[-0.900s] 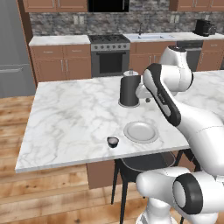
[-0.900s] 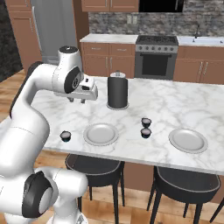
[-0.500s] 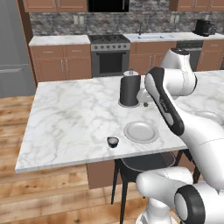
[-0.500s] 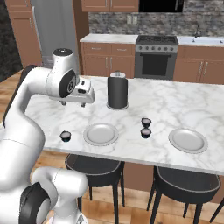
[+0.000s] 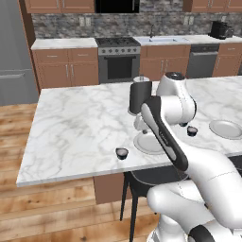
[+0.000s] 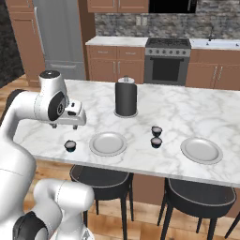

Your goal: Place two yogurt containers on each plate.

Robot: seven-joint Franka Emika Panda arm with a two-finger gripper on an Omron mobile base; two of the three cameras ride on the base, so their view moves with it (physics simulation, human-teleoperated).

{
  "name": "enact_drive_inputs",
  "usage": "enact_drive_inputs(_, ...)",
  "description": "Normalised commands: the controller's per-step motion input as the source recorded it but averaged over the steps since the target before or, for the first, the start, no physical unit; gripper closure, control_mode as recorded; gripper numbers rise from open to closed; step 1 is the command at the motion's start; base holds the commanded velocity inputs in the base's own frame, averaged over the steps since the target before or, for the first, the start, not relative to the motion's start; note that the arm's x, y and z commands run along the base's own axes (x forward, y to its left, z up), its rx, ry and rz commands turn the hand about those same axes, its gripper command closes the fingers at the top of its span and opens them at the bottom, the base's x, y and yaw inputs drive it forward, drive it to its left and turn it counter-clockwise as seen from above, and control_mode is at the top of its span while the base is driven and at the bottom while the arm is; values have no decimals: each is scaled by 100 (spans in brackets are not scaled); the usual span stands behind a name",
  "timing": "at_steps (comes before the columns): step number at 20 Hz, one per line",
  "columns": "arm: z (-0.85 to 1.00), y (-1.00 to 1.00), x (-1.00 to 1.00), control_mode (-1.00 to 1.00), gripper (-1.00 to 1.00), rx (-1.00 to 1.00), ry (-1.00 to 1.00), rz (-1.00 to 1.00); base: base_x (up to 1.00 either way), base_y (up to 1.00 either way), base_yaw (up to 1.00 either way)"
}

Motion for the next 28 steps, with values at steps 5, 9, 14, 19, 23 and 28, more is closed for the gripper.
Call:
enact_drive_inputs(5, -36, 34, 12, -100, -100, -4, 14, 0, 0, 0, 0)
enact_drive_inputs(9, -41, 46, 21, -100, -100, -15, 3, 0, 0, 0, 0)
enact_drive_inputs(14, -38, 17, 37, -100, -100, -9, 3, 0, 0, 0, 0)
enact_drive_inputs(19, -35, 4, 25, -100, -100, -1, 1, 0, 0, 0, 0)
enact_drive_inputs(23, -30, 0, 22, -100, -100, 2, 0, 0, 0, 0, 0)
enact_drive_inputs(28, -28, 7, 18, -100, -100, 4, 0, 0, 0, 0, 0)
